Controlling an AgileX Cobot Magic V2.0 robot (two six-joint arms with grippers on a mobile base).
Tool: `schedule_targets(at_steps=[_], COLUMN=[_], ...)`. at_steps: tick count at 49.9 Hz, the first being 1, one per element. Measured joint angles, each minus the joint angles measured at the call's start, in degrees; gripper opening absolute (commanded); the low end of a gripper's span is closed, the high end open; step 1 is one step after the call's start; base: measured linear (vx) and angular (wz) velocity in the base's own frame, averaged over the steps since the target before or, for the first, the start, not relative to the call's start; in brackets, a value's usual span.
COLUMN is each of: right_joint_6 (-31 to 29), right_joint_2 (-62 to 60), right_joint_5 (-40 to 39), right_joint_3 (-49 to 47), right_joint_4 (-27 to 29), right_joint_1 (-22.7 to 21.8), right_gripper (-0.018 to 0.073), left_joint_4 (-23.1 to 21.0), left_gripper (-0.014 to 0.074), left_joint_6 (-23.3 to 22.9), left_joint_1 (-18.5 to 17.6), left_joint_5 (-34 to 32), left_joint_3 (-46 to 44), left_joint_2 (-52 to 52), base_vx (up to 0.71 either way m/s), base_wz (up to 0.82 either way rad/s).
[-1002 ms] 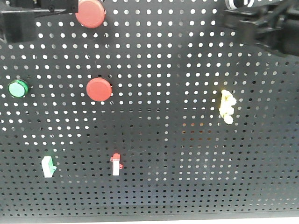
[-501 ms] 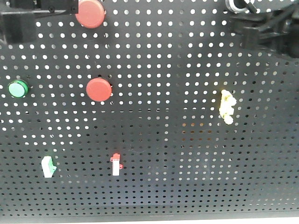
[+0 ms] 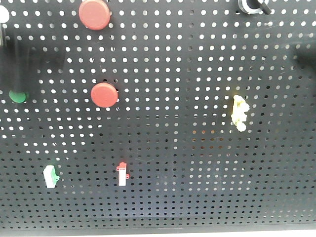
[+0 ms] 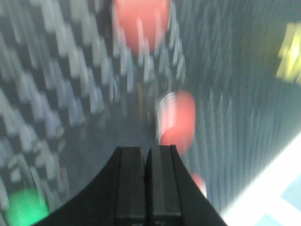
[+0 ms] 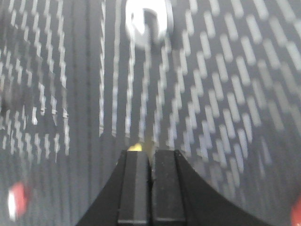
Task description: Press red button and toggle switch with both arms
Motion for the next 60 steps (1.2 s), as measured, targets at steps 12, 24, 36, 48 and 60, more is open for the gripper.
schedule_targets(at_steps=[12, 24, 36, 48, 60], right_joint_6=[0.0, 0.34, 2.68, 2.83, 2.83], right_joint_2=[-17.78, -36.31, -42.22, -42.28, -42.28], right_joint_5=[-1.59, -1.37, -1.15, 0.21, 0.44], right_joint_3=[15.89, 28.85, 34.44, 36.67, 36.74], right_joint_4=[-1.79, -2.48, -2.54, -2.54, -2.54], right_joint_1=[0.0, 0.0, 0.0, 0.0, 0.0], right_gripper=[-0.0003, -0.0003, -0.0003, -0.0003, -0.0003], left_joint_4=[0.16, 0.16, 0.16, 0.16, 0.16], left_gripper=[0.0001, 0.0001, 0.0001, 0.0001, 0.0001], left_joint_6=[-0.18, -4.93, -5.62, -5.67, -5.67], left_joint_1=[0.0, 0.0, 0.0, 0.0, 0.0], left_joint_5=[-8.89, -11.76, -11.51, -7.89, -7.69], left_joint_3=[26.12, 45.96, 53.3, 53.79, 53.91], left_joint_2=[-16.17, -36.89, -45.64, -45.77, -45.77], base_vx=[0.0, 0.0, 0.0, 0.0, 0.0], base_wz=[0.0, 0.0, 0.0, 0.0, 0.0])
